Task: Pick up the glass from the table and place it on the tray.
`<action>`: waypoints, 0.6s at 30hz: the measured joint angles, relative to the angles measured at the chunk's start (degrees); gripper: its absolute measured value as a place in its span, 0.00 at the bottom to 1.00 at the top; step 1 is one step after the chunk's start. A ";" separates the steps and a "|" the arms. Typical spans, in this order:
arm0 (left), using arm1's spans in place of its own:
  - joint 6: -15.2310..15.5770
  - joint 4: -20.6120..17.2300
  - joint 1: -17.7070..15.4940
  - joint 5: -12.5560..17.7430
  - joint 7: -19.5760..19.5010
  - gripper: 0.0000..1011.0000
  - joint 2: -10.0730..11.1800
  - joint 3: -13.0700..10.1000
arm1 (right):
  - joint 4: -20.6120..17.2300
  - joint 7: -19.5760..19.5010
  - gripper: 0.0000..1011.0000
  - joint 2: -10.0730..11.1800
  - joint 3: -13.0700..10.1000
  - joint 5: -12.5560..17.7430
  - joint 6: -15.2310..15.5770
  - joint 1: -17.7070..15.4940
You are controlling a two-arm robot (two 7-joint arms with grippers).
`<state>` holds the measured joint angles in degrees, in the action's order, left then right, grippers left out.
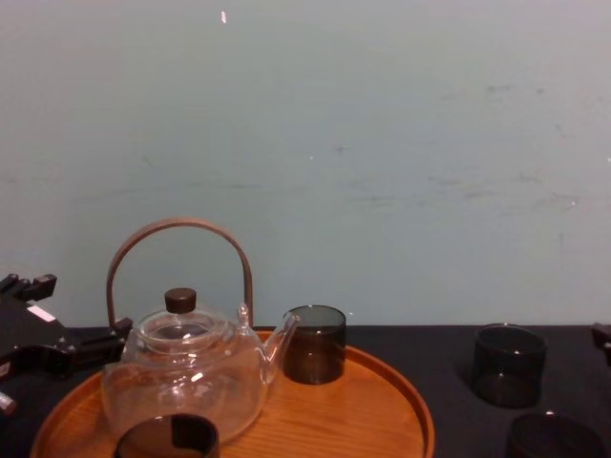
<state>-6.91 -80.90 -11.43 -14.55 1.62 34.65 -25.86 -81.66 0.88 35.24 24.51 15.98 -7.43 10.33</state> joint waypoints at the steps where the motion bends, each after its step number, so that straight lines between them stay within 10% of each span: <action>1: 0.00 0.00 0.00 0.00 0.00 1.00 0.00 0.00 | -0.31 0.23 0.99 0.17 -0.19 0.16 -0.03 -0.29; 18: 0.00 0.00 0.00 0.00 0.00 1.00 0.00 0.00 | -14.19 1.92 0.99 5.84 -5.39 1.86 0.92 -12.49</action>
<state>-6.91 -80.90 -11.43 -14.55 1.62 34.64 -25.86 -95.85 2.80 41.08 19.12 17.84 -6.51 -2.16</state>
